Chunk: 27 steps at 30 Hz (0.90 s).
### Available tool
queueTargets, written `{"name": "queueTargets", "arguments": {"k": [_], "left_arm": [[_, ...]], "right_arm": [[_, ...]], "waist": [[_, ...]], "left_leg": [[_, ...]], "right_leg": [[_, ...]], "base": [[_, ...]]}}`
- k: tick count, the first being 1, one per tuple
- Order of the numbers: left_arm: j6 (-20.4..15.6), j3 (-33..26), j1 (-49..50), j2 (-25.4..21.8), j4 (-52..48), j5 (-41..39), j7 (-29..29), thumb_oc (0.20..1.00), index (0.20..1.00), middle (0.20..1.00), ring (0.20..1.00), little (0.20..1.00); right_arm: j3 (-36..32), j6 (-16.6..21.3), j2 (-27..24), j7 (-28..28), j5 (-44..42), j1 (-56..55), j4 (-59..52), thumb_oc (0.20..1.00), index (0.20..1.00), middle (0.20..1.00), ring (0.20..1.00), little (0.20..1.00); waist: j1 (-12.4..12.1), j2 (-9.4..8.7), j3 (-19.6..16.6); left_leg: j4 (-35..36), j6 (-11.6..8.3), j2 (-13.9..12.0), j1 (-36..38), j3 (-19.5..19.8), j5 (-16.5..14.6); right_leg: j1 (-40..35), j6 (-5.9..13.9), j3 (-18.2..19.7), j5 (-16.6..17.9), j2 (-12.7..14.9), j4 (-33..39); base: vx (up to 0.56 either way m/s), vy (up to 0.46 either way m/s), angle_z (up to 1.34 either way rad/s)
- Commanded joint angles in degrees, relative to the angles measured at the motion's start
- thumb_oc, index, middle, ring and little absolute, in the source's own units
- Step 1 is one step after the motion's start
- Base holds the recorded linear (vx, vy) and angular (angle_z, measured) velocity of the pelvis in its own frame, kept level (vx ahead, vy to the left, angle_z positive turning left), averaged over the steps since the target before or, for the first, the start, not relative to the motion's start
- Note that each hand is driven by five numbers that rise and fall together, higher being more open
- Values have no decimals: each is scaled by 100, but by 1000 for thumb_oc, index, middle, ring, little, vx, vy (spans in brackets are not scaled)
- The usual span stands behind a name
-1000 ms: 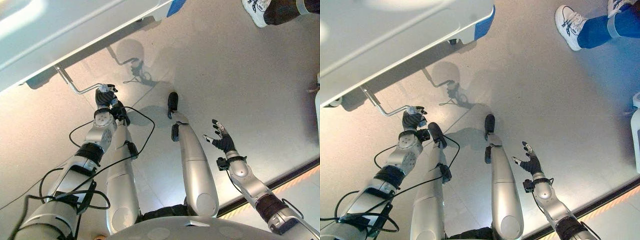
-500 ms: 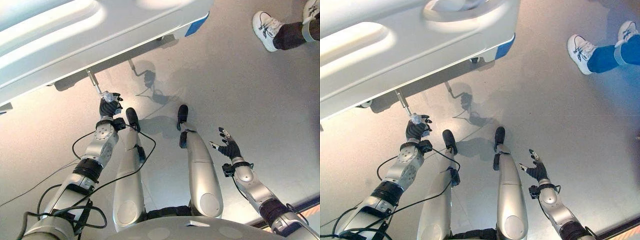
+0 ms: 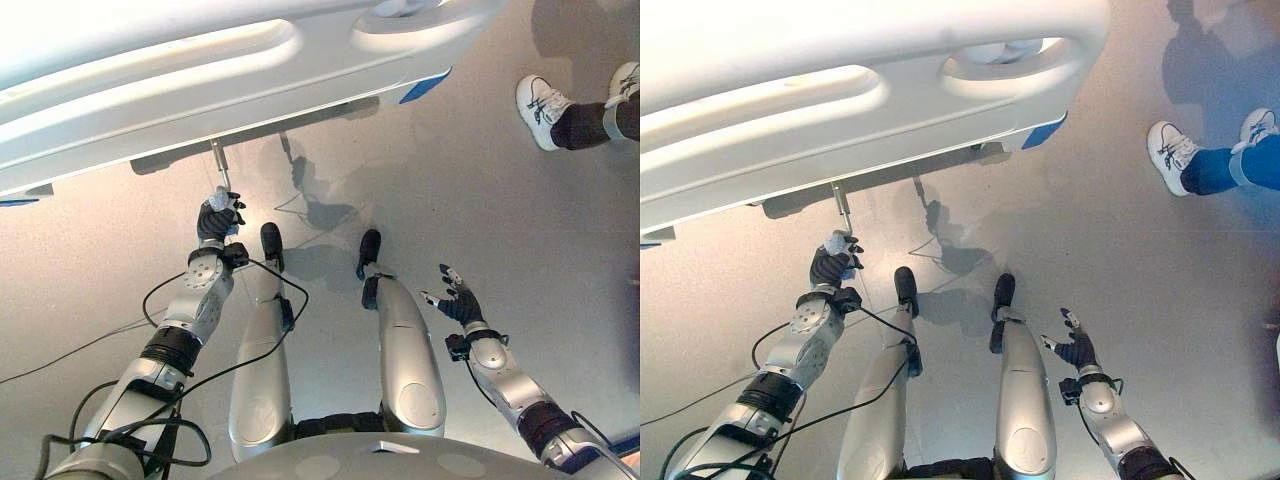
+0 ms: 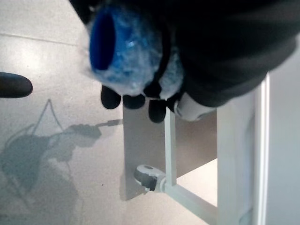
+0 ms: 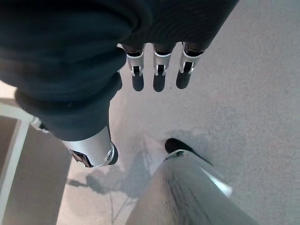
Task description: Raise the hospital bed
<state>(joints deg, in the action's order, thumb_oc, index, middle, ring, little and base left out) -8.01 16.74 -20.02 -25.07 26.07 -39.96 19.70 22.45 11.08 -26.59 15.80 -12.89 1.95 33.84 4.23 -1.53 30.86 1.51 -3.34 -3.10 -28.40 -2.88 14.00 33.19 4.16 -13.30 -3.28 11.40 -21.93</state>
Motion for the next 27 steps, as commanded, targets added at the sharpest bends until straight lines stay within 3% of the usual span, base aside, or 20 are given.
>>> {"name": "queueTargets", "arguments": {"k": [1, 8, 15, 21, 24, 25, 27], "left_arm": [[-855, -350, 360, -277, -1243, 168, -176, 200, 200, 200, 200, 200], [-846, -570, 621, -374, -1145, 85, -229, 200, 200, 200, 200, 200], [-770, -811, 692, -473, -461, 40, -164, 200, 200, 200, 200, 200], [-708, -865, 355, -620, 210, 24, -57, 200, 200, 200, 200, 200], [-710, -864, 351, -621, 214, 23, -58, 200, 200, 200, 200, 200], [-655, -853, 79, -732, 609, 49, 2, 200, 200, 200, 200, 200], [-633, -823, -87, -799, 756, 47, 46, 200, 200, 200, 200, 200]], "right_arm": [[-195, -8, -77, -26, 66, -280, 42, 1000, 1000, 1000, 1000, 1000], [-188, -47, 0, -68, 102, -335, 151, 1000, 1000, 1000, 1000, 1000], [-122, -49, 61, -112, 102, -376, 151, 1000, 1000, 1000, 1000, 1000], [-52, -12, 42, -78, 39, -343, -68, 1000, 1000, 1000, 1000, 1000], [-53, -12, 43, -78, 39, -341, -69, 1000, 1000, 1000, 1000, 1000], [13, 27, 24, -49, 10, -324, -163, 1000, 1000, 1000, 1000, 1000], [47, 53, 12, -27, -32, -313, -251, 1000, 1000, 1000, 1000, 1000]], "waist": [[-175, -24, -107], [-353, -124, -107], [-540, -375, -111], [-527, -664, -112], [-528, -665, -112], [-468, -812, -110], [-432, -889, -108]], "left_leg": [[-540, 215, 436, 7, -244, -508], [-520, 246, 493, 79, -82, -538], [-465, 227, 525, 170, 119, -697], [-473, 231, 513, -27, 160, -722], [-474, 231, 513, -30, 160, -723], [-497, 221, 503, -193, 144, -735], [-493, 218, 496, -288, 142, -735]], "right_leg": [[-538, 341, -193, 1257, -69, 1528], [-799, 403, -387, 1252, 24, 1608], [-1075, 546, -539, 1170, 84, 1717], [-1001, 594, -607, 1225, 89, 1810], [-998, 594, -607, 1225, 89, 1809], [-871, 604, -586, 1260, 66, 1862], [-787, 599, -566, 1275, 49, 1893]], "base": [[64, 78, 28], [51, 53, 19], [90, 57, 16], [43, 57, 7], [18, 25, 7], [35, 49, 5], [21, 34, 2]]}}
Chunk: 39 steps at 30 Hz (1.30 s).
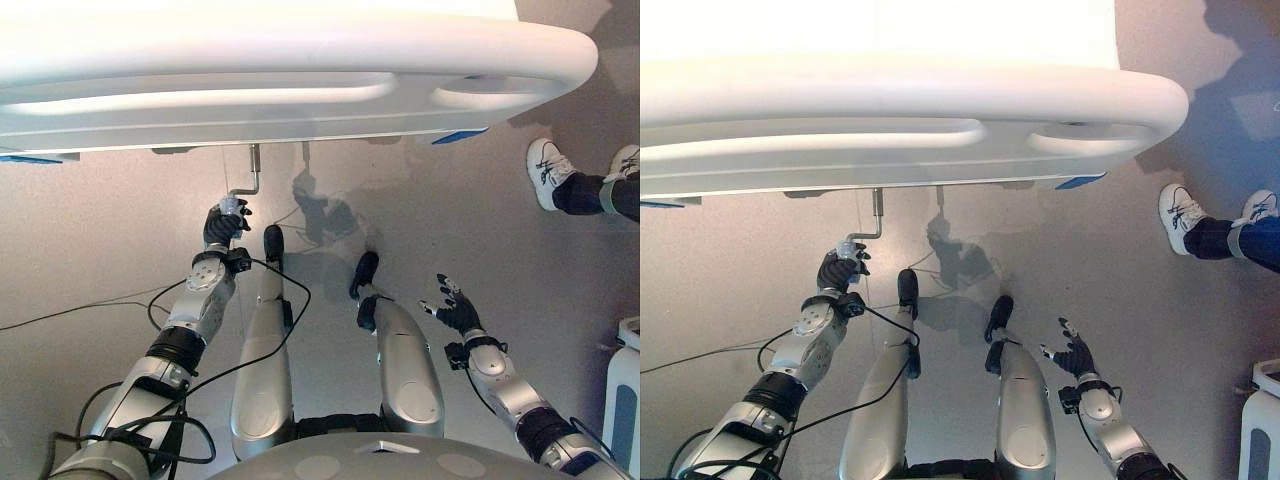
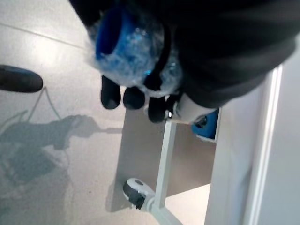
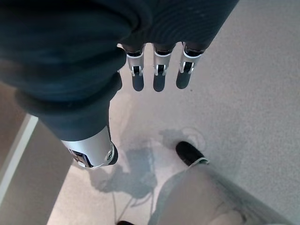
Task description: Raise the hospital bed
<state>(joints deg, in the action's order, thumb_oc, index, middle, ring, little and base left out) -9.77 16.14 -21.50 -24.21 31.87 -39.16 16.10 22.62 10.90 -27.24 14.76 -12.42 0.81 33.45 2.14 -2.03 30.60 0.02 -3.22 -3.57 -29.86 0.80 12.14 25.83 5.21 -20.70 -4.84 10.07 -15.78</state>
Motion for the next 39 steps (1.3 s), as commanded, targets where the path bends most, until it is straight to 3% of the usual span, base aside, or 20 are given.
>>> {"name": "queueTargets", "arguments": {"k": [1, 7, 17, 39], "left_arm": [[-425, -752, -24, -904, 288, -21, 425, 200, 200, 200, 200, 200], [-361, -614, -671, -1025, 941, -25, 542, 200, 200, 200, 200, 200], [-224, -394, -1602, -1225, 1732, 96, 679, 200, 200, 200, 200, 200], [-110, 219, -2972, -1053, 2486, 509, 843, 200, 200, 200, 200, 200]], "right_arm": [[43, 80, 74, 82, -105, -196, -233, 1000, 1000, 1000, 1000, 1000], [199, 155, 8, 171, -187, -141, -493, 1000, 1000, 1000, 1000, 1000], [397, 276, -127, 307, -206, -120, -913, 1000, 1000, 1000, 1000, 1000], [655, 553, -479, 554, -100, -55, -1463, 1000, 1000, 1000, 1000, 1000]], "waist": [[-205, -869, -80], [-9, -998, -80], [291, -1039, -80], [885, -896, -80]], "left_leg": [[-354, 203, 538, -195, -234, -549], [-419, 200, 512, -587, -312, -567], [-473, 168, 453, -1127, -427, -539], [-463, 60, 235, -1853, -864, -385]], "right_leg": [[-1, 498, 181, 1442, 179, 1288], [426, 483, 268, 1489, 138, 1296], [1099, 460, 418, 1515, 116, 1213], [2482, 352, 933, 1519, -96, 844]], "base": [[0, 0, 0], [0, 0, 0], [-4, -9, -4], [-8, -52, -12]]}}
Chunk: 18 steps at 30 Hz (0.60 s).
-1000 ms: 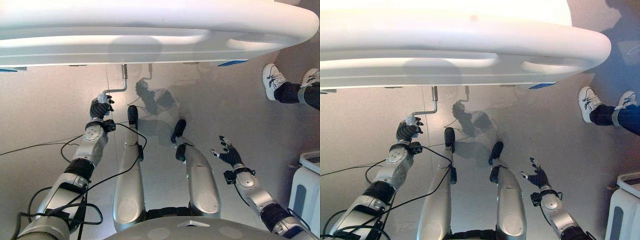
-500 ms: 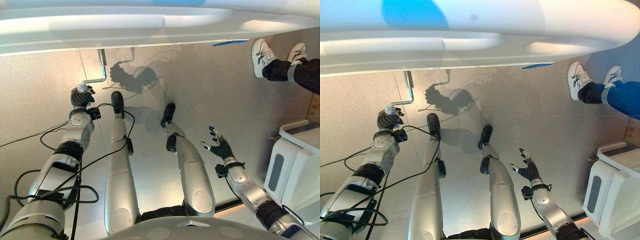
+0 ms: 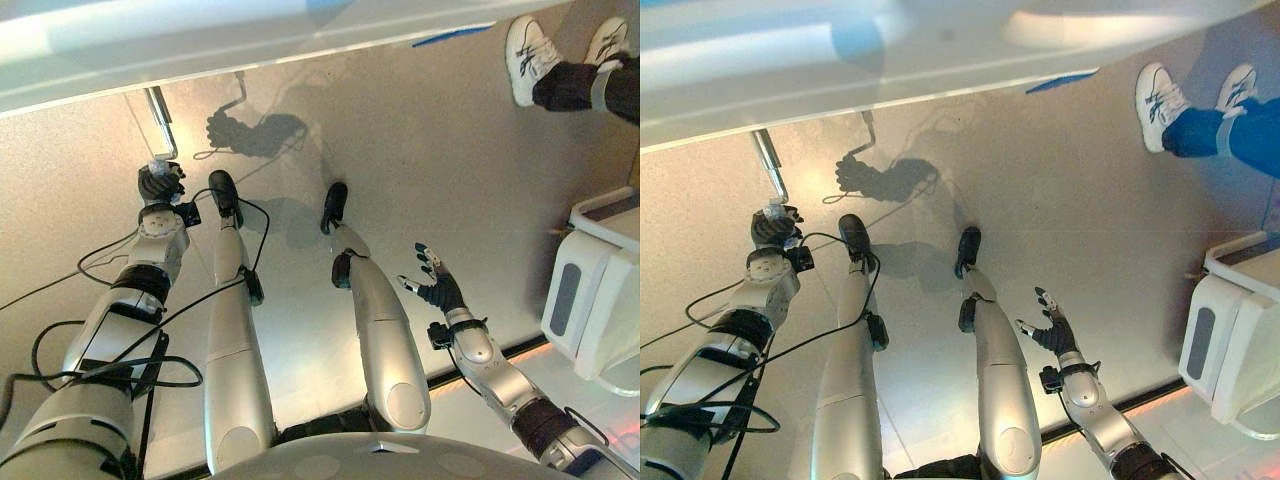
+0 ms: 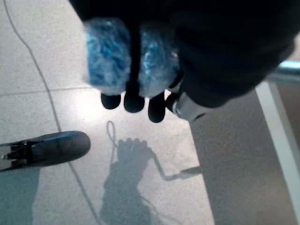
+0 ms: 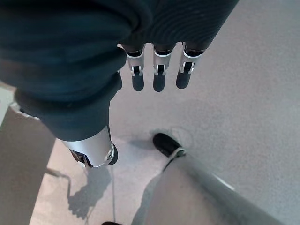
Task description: Raise the hospital bed
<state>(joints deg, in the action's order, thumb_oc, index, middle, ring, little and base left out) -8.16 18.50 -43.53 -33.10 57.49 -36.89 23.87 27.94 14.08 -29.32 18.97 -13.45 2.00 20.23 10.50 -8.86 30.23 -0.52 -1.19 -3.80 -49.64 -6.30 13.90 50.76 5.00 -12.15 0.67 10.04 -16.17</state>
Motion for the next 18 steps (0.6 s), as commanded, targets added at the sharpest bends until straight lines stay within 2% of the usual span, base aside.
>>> {"name": "queueTargets", "arguments": {"k": [1, 18], "left_arm": [[-270, -17, -769, -164, -76, 282, 67, 200, 200, 200, 200, 200], [-392, 31, -704, 102, -403, 250, 79, 200, 200, 200, 200, 200]], "right_arm": [[123, 235, -271, 133, 3, -174, -141, 1000, 1000, 1000, 1000, 1000], [139, 265, -273, 98, 10, -158, 4, 1000, 1000, 1000, 1000, 1000]], "waist": [[48, -214, -44], [238, -156, -44]], "left_leg": [[-409, -143, 258, 125, -155, -561], [-308, -208, 169, 325, -421, -528]], "right_leg": [[-10, 374, 79, 968, -93, 883], [103, 292, 367, 978, -307, 860]], "base": [[-4, -47, -6], [-5, -46, -9]]}}
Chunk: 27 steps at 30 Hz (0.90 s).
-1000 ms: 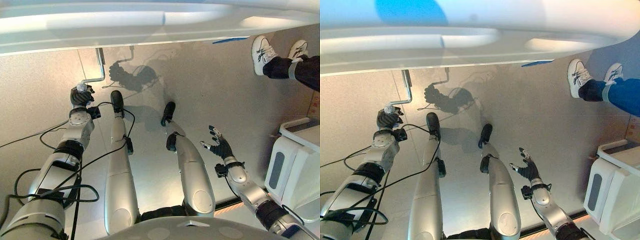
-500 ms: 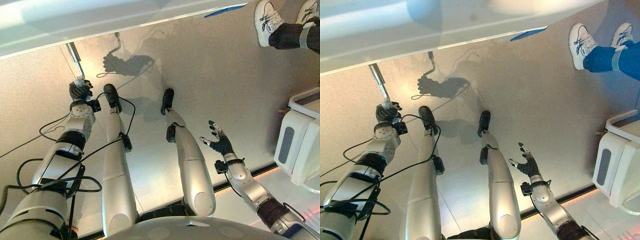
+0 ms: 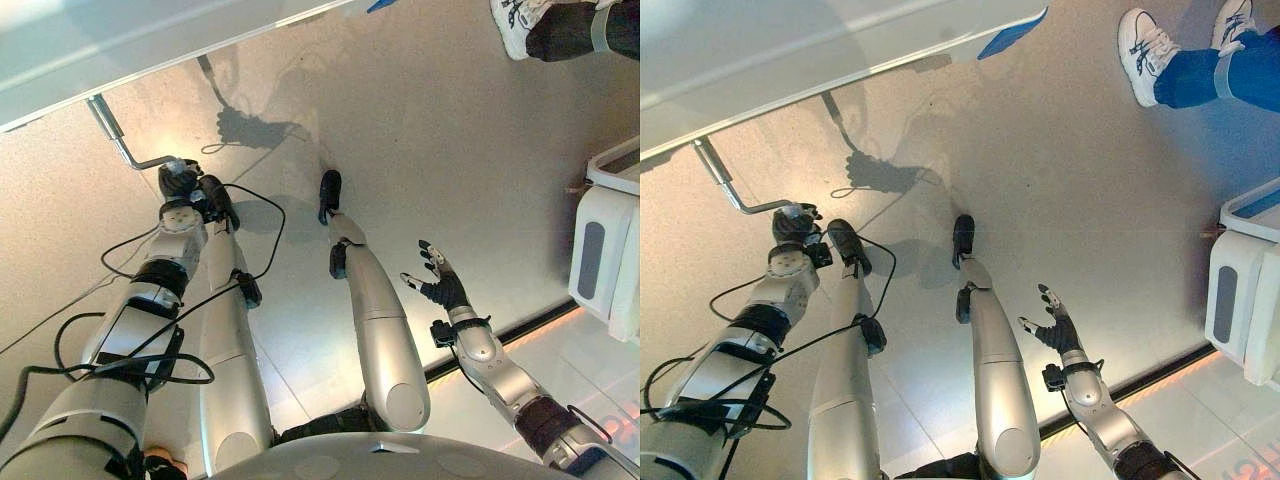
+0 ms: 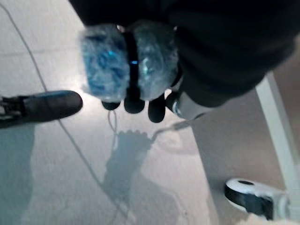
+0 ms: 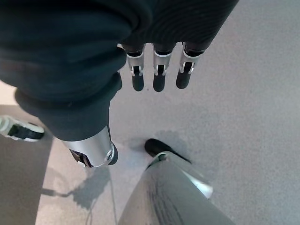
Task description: Raise the hospital bed
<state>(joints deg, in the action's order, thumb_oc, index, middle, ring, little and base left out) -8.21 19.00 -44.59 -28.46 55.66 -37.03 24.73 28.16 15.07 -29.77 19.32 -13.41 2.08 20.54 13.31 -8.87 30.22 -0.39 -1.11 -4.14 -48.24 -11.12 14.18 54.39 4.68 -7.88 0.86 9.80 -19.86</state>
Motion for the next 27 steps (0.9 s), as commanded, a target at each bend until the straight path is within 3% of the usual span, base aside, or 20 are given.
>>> {"name": "queueTargets", "arguments": {"k": [1, 2, 3, 5, 27], "left_arm": [[-387, -20, -598, -361, -220, 265, -7, 200, 200, 200, 200, 200], [-394, -27, -602, -362, -227, 263, 0, 200, 200, 200, 200, 200], [-395, -29, -598, -358, -232, 237, -9, 369, 369, 369, 369, 369], [-392, -31, -594, -360, -226, 233, -29, 1000, 1000, 1000, 1000, 1000], [-407, -9, -621, -274, -148, 185, -46, 1000, 1000, 1000, 1000, 1000]], "right_arm": [[117, 167, -228, 63, 6, -165, -27, 1000, 1000, 1000, 1000, 1000], [111, 170, -235, 70, -1, -170, -15, 1000, 1000, 1000, 1000, 1000], [106, 172, -244, 69, 1, -181, -14, 1000, 1000, 1000, 1000, 1000], [106, 175, -244, 62, -3, -188, -7, 1000, 1000, 1000, 1000, 1000], [110, 254, -292, 65, -49, -231, 32, 1000, 1000, 1000, 1000, 1000]], "waist": [[-44, -155, -42], [-47, -143, -42], [-41, -133, -42], [-38, -128, -42], [-103, -94, -42]], "left_leg": [[-322, -217, 203, 184, 60, -556], [-317, -218, 207, 187, 56, -556], [-309, -219, 208, 191, 57, -550], [-307, -218, 211, 200, 54, -552], [-331, -222, 279, 191, 120, -523]], "right_leg": [[-259, 324, -60, 959, -283, 1228], [-255, 319, -63, 958, -287, 1232], [-260, 317, -65, 957, -288, 1236], [-269, 316, -72, 955, -288, 1236], [-352, 281, -158, 995, -270, 1292]], "base": [[0, 0, 0], [0, 0, 0], [0, 0, 0], [0, 0, 0], [-1, -3, 0]]}}
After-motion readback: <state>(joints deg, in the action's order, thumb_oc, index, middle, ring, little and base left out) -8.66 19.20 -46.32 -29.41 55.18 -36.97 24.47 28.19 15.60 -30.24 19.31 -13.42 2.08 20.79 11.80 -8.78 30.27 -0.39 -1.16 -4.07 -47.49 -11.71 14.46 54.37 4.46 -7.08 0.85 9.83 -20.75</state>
